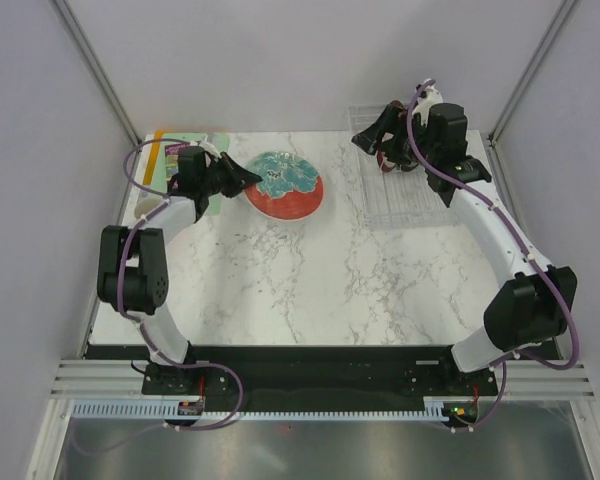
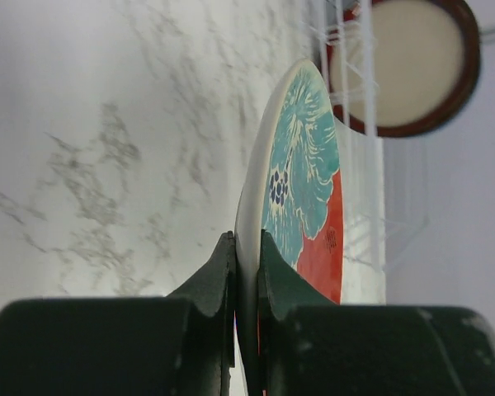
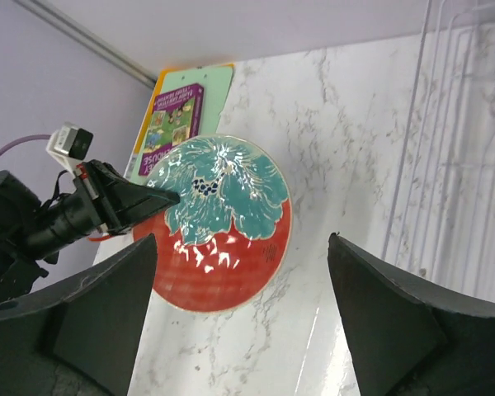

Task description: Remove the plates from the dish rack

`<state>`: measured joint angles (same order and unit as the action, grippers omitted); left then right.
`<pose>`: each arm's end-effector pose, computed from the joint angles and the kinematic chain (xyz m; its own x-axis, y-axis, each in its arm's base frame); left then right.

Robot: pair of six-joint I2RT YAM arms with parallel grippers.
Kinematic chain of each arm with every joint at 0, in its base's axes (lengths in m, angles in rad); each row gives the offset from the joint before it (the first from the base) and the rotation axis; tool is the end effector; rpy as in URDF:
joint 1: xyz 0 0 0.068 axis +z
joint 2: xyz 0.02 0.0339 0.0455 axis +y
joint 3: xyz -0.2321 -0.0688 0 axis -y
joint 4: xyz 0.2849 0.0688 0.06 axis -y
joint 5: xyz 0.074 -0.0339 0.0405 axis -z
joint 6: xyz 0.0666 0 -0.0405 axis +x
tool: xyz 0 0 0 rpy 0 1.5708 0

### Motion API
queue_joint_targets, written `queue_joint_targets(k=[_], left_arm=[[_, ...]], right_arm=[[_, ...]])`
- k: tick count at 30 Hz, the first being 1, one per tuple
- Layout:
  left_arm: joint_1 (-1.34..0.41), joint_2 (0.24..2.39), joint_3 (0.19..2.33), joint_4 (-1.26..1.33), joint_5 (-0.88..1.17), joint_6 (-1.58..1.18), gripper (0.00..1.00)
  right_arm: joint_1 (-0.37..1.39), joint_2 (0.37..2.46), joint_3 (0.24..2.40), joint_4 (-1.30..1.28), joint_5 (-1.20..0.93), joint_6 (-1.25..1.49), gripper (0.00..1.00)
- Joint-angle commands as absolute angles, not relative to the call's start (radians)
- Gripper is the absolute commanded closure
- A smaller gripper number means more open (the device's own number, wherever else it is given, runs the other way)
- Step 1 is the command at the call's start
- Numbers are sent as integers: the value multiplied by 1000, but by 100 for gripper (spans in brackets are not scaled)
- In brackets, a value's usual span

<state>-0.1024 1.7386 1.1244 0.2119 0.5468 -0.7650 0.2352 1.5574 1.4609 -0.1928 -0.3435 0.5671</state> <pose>0.4407 -0.0801 0.1759 -0.6710 -0.5257 -0.5228 0.1366 0.6054 -0.7841 0.4200 0.1237 0.3388 -0.5205 0.3954 -0.7568 -0.3008 0.7446 0.5959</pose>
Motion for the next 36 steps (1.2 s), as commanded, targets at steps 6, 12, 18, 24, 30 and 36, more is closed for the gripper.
queue_joint_targets(k=[6,12,18,24,30,36], left_arm=[[-61,2018,1552,132,512,-732,98],[-55,2195,1728,111,488,-723,98],[-51,2304,1842,38,457,-690,98],[-29,2322,1826,17,446,-677,83],[-20,2299,1786,5,436,-653,52],[-20,2304,1790,-66,407,-624,32]], right_arm=[[210,1493,1453,-225,-291,440,9],[178,1516,1439,-233,-262,408,10],[106,1558,1450,-244,-261,387,10],[48,1592,1491,-285,-189,348,9],[38,1683,1598,-353,-65,279,9],[43,1790,1733,-396,-14,250,12]])
